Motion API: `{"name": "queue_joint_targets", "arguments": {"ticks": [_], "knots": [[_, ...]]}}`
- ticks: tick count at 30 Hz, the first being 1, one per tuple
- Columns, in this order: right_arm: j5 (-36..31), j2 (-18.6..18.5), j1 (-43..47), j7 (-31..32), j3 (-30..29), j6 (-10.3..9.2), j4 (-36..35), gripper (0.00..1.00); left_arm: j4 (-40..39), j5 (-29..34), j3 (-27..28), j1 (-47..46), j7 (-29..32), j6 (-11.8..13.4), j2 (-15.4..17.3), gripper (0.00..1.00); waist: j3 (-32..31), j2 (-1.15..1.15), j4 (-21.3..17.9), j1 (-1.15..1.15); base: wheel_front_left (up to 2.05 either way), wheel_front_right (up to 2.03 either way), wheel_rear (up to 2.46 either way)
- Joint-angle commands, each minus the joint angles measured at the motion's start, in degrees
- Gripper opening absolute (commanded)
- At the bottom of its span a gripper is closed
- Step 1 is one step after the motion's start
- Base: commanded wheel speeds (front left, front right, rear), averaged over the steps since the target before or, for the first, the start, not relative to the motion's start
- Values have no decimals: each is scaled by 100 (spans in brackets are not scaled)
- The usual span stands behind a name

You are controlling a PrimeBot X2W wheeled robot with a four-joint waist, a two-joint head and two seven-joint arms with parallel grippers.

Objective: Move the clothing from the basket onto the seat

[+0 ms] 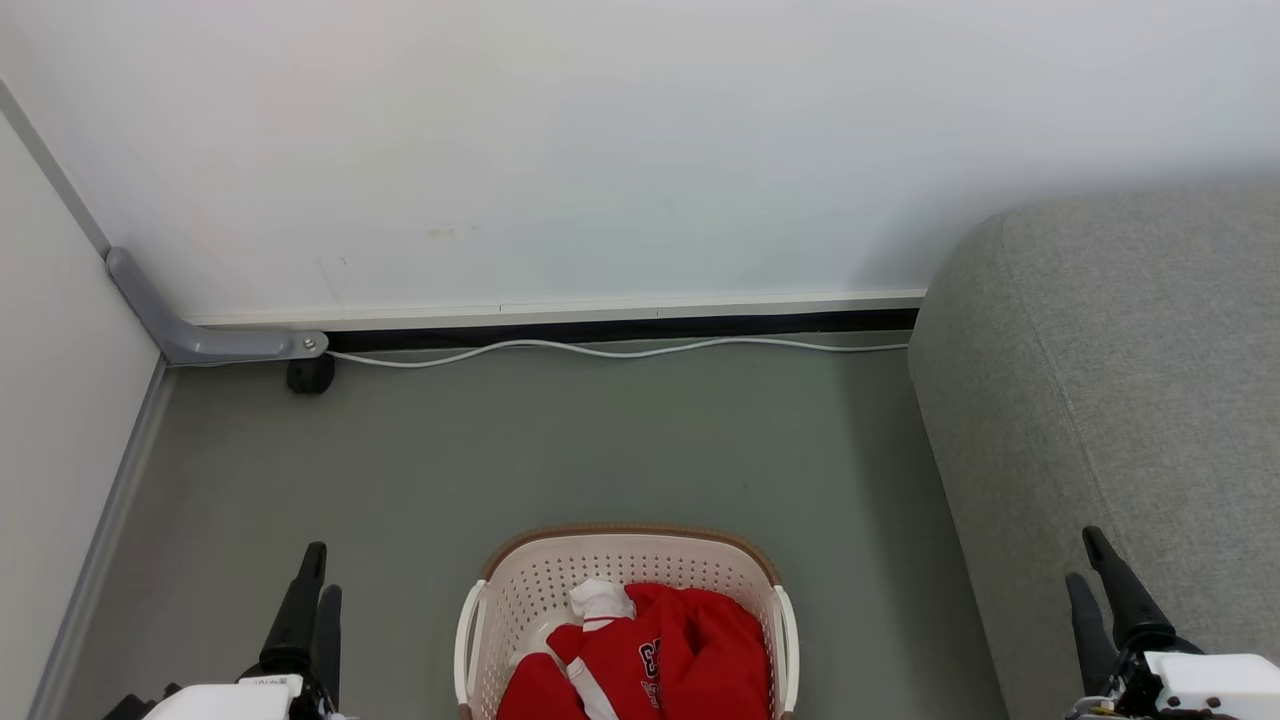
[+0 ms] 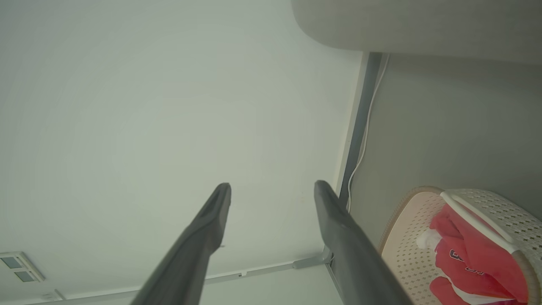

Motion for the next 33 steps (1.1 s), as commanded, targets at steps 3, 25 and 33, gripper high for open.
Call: {"name": "queue_joint_targets", "arguments": {"ticks": [3,25,33], "knots": [[-87,-118,-288,-67,74,4,-153,100,-115,81,-20,-315,-96,-5,84,100,9,0,-2,1,0,0,0],[-614,-458,-901,-525,729,9,93,100,124,830,-304,-795,-507,-14,314,100,108,0,-21,-2,0,0,0],[-1226,-515,-1138,-660,833,11,225,100,208,1556,-322,-965,-641,-17,370,100,157,0,-26,-2,0,0,0]]}}
